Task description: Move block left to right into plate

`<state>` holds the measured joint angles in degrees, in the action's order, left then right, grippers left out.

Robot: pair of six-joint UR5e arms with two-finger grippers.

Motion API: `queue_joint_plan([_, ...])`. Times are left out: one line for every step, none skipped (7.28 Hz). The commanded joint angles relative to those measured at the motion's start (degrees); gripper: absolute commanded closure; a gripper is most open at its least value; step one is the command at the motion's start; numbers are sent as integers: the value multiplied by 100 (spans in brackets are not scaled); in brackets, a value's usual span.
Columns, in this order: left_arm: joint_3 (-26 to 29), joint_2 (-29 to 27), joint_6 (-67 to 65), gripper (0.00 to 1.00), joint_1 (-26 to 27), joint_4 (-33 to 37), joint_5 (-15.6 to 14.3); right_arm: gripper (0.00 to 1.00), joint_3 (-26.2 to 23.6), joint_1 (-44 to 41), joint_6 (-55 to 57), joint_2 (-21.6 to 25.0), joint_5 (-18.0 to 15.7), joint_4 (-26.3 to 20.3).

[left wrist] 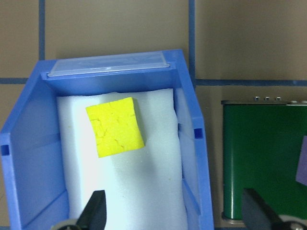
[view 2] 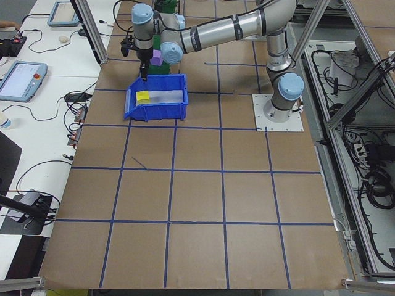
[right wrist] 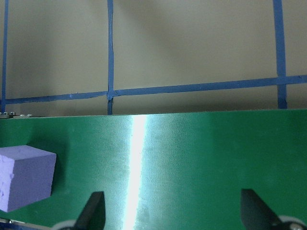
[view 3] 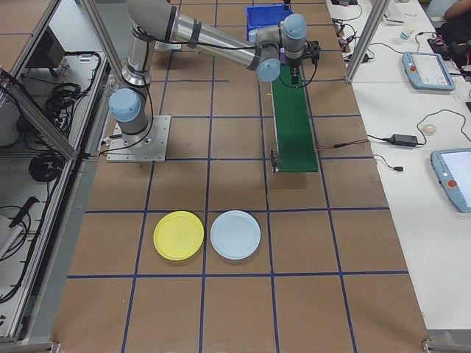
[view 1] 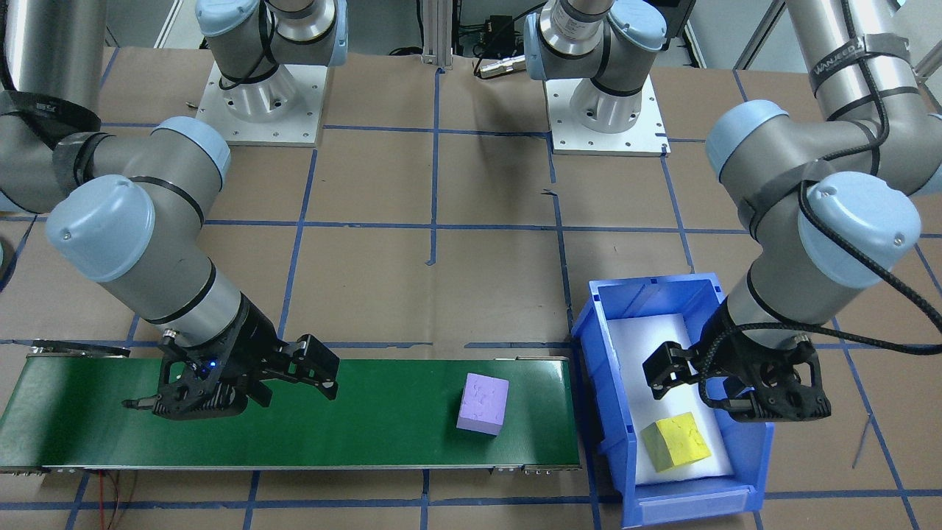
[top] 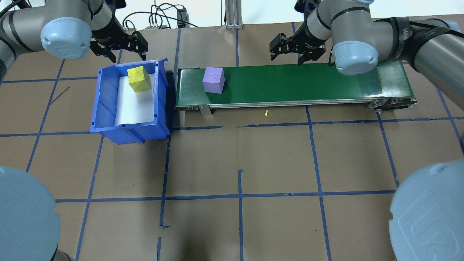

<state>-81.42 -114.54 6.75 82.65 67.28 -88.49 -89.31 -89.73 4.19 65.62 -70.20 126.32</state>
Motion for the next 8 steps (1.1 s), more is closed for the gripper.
queue_joint_plan([21,-444,142,0,-74,-214,42,0,-130,-1,125,-14,155,-29])
queue_joint_plan([30,-663,81,0,-74,-450,51,0,-157,-1,108,-14,234,-20])
queue_joint_plan([4,-857,107,0,-74,-687,34,0,-166,-1,82,-14,235,-29])
queue_joint_plan([30,-955,72,0,-144,-864,42,0,-174,-9,65,-14,235,-55])
queue_joint_plan([30,-1034,80,2,-301,-935,60,0,-227,-9,82,-14,227,-55])
queue_joint_plan([12,-1191,63,5,-320,-1162,60,0,-245,-1,91,-23,235,-55])
queue_joint_plan([-66,-1271,54,17,-320,-1269,147,0,-236,-9,91,-40,244,-46])
queue_joint_plan([-145,-1263,45,42,-320,-1270,418,0,-219,-9,99,-49,261,-46])
